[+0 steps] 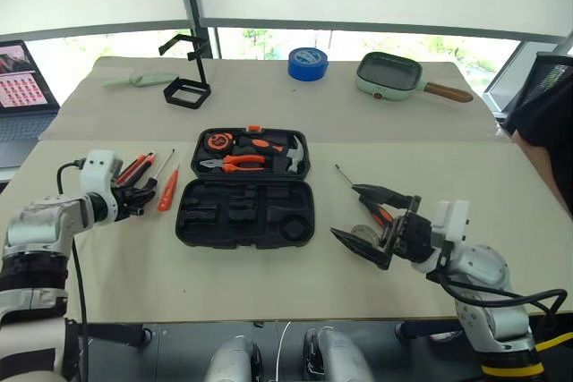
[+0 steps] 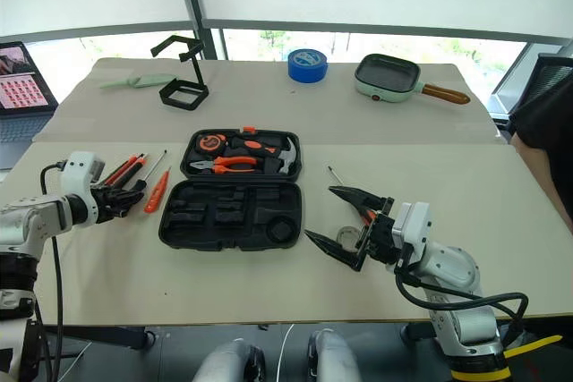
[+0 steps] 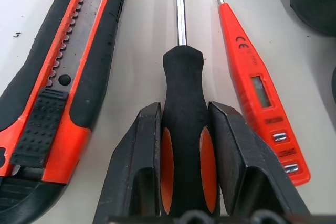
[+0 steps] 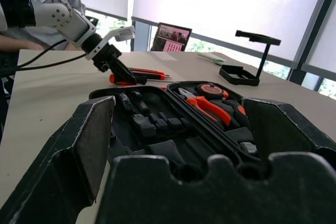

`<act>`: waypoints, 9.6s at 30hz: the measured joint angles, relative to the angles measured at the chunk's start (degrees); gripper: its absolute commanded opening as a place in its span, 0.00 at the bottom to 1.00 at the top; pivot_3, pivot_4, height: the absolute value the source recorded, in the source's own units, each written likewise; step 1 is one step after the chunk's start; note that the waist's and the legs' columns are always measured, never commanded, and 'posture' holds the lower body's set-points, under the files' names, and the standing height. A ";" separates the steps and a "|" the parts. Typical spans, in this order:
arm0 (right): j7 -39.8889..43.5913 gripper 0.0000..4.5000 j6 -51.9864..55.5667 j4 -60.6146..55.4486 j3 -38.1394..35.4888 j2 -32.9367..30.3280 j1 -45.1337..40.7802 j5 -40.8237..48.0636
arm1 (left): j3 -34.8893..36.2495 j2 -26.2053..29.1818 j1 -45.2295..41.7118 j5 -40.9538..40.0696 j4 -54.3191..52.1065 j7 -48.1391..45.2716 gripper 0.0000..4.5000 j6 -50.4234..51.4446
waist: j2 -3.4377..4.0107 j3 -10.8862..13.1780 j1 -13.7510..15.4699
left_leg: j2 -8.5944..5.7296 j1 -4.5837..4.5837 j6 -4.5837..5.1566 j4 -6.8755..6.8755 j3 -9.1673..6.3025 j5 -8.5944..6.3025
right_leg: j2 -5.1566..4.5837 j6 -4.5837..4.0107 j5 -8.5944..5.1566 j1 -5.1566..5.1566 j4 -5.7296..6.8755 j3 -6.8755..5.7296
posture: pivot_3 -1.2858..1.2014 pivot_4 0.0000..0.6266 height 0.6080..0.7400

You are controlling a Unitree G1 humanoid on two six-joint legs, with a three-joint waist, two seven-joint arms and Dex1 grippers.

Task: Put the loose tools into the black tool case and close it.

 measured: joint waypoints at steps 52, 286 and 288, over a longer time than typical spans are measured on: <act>-1.81 1.00 1.92 -3.02 -5.29 -5.40 3.91 0.25 | -26.59 -4.92 -16.19 30.75 11.47 -28.21 0.20 -62.75 | -0.13 0.09 0.16 | -0.08 -0.24 1.06 0.73 0.15 -0.48 | 0.10 0.26 0.12 0.06 0.05 0.03 | 0.52 0.24 1.00; 5.33 1.00 6.98 2.54 -0.58 -0.25 -19.73 -0.81 | 1.96 -11.76 -0.12 -0.39 -11.41 19.57 0.68 6.06 | 0.36 0.04 0.32 | -0.01 0.00 0.00 -0.02 -0.01 -0.06 | -0.08 -0.08 -0.07 0.04 0.02 -0.01 | 0.52 0.24 1.00; 5.29 1.00 7.07 2.02 -0.60 -0.57 -19.61 -0.55 | 2.48 -11.96 0.22 -0.03 -11.50 19.51 0.53 5.97 | 0.36 0.04 0.30 | -0.01 0.02 0.01 -0.02 -0.01 -0.05 | -0.10 -0.06 -0.07 0.06 0.02 0.00 | 0.52 0.24 1.00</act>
